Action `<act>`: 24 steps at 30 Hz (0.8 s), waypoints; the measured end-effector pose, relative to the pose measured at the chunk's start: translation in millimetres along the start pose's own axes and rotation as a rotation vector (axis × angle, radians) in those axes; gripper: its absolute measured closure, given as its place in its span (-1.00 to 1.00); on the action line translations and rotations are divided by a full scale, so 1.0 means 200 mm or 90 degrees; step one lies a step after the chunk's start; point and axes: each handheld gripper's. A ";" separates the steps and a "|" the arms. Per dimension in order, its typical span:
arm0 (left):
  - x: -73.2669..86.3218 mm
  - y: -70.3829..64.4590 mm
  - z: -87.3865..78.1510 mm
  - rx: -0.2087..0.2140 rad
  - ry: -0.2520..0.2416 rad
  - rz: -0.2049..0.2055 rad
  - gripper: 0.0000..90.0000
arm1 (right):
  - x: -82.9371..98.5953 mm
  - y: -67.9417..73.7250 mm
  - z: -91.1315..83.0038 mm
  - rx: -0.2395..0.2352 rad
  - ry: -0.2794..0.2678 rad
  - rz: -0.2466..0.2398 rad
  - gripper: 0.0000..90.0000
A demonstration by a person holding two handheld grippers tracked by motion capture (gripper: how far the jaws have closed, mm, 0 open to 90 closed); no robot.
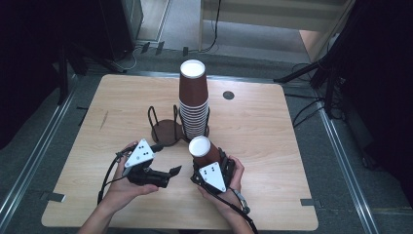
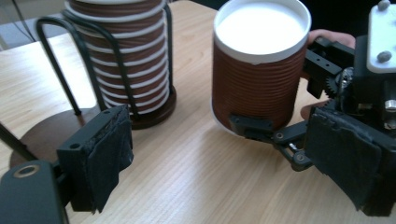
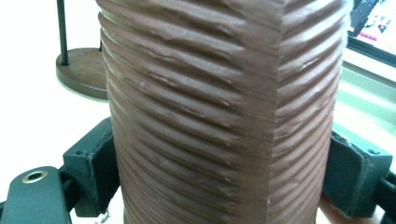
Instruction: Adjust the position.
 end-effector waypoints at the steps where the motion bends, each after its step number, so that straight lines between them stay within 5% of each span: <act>1: 0.00 0.00 0.00 0.000 0.002 0.000 -0.74 | 0.00 0.01 0.00 0.001 0.000 -0.007 -0.72; 10: -0.01 -0.02 0.02 0.019 0.020 0.012 -0.73 | 0.01 0.08 -0.03 -0.003 -0.032 -0.092 -0.72; 24: -0.02 -0.06 0.03 0.028 0.049 0.036 -0.69 | 0.02 0.17 -0.05 -0.028 -0.054 -0.177 -0.72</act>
Point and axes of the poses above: each handheld gripper's, and its own axes: z roughly forward along the jaws, x roughly out of its underside, y roughly to its left, and after that the axes turned 11 degrees about y, right-handed
